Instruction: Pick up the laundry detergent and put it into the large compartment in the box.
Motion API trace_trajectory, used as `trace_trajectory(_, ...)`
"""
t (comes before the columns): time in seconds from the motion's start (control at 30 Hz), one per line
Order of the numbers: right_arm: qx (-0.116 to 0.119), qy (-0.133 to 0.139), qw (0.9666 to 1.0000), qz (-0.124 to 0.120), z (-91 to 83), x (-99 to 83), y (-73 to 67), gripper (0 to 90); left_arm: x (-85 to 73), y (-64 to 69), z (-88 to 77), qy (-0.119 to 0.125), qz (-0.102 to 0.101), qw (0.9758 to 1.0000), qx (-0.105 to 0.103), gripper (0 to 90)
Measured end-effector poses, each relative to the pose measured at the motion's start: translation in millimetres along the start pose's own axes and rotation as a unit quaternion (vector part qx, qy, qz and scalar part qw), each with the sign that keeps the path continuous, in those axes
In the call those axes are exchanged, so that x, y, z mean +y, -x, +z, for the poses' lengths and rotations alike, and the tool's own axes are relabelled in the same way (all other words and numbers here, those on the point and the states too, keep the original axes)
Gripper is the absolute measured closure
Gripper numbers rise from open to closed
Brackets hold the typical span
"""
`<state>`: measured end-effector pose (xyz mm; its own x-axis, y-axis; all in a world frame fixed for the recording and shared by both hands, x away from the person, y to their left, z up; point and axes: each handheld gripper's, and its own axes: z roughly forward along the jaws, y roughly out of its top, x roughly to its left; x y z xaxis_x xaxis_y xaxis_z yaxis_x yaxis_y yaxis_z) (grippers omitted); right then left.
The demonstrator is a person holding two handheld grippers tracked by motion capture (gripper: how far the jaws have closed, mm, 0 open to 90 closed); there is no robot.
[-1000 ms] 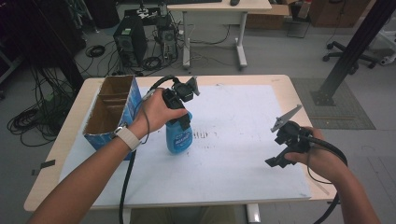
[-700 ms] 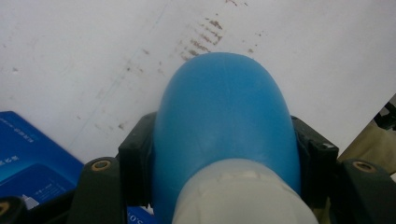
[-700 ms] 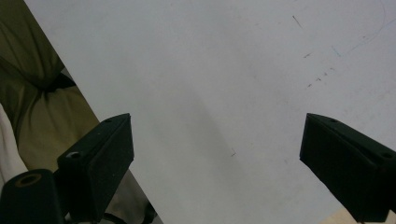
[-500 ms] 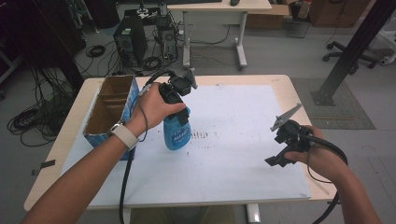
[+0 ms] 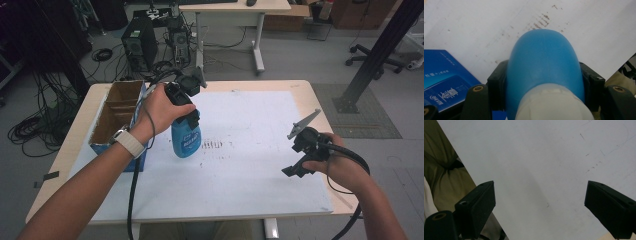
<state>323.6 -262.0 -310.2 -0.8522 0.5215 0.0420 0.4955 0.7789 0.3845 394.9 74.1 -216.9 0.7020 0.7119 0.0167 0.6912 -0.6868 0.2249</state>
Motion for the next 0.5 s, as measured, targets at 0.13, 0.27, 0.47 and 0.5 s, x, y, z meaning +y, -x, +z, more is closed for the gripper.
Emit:
trace_trajectory(0.13, 0.0, 0.002, 1.0, -0.003, 0.2, 1.6, 0.1, 9.9, 0.3, -1.2, -7.3, 0.005, -0.008, 1.0, 0.0, 37.4)
trace_trajectory(0.27, 0.001, 0.001, 1.0, -0.003, 0.6, 2.4, 0.0, 9.9, 1.3, -0.7, -14.2, 0.009, -0.013, 0.9999, 0.006, 37.3)
trace_trajectory(0.47, 0.0, 0.002, 1.0, -0.004, 0.2, 2.4, 0.1, 9.9, 2.8, -0.9, -23.4, 0.011, -0.021, 0.9997, 0.01, 37.3)
trace_trajectory(0.5, 0.0, 0.002, 1.0, -0.005, 0.3, 2.2, 0.2, 9.9, 2.8, -0.9, -24.8, 0.012, -0.023, 0.9996, 0.01, 37.3)
